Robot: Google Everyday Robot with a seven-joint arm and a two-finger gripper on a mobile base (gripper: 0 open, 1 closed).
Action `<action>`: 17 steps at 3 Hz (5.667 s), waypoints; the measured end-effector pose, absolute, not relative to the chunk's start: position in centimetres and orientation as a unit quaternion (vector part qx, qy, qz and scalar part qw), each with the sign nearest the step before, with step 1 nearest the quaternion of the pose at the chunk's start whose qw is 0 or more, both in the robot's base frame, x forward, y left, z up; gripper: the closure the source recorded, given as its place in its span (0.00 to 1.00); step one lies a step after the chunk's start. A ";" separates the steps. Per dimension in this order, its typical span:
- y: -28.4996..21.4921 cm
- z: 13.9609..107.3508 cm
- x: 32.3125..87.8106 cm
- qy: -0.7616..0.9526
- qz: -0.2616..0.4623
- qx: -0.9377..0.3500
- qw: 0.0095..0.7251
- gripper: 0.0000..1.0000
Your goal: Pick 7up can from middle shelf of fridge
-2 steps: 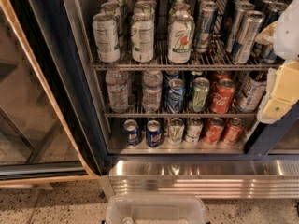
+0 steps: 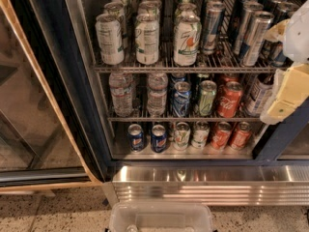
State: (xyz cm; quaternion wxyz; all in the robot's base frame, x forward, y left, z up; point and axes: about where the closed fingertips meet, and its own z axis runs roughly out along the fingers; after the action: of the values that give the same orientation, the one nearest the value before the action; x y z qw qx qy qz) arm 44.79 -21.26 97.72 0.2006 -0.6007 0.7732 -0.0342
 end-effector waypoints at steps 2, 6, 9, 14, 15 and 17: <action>-18.9 99.7 49.5 0.709 -0.009 -0.605 0.362 0.00; -12.0 100.4 52.4 0.657 0.035 -0.570 0.492 0.00; -7.3 99.3 53.1 0.599 0.064 -0.559 0.569 0.00; 2.5 99.5 52.5 0.526 0.160 -0.469 0.691 0.00; 0.6 94.3 52.2 0.576 0.180 -0.381 0.700 0.00; 0.3 90.4 51.1 0.602 0.194 -0.307 0.712 0.00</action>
Offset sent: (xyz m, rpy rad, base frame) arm 0.0895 0.0505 0.0387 0.3223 -0.3640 0.2183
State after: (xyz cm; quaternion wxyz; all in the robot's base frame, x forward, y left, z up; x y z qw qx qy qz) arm 51.13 0.30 90.38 0.7115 -0.3068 0.6015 0.1944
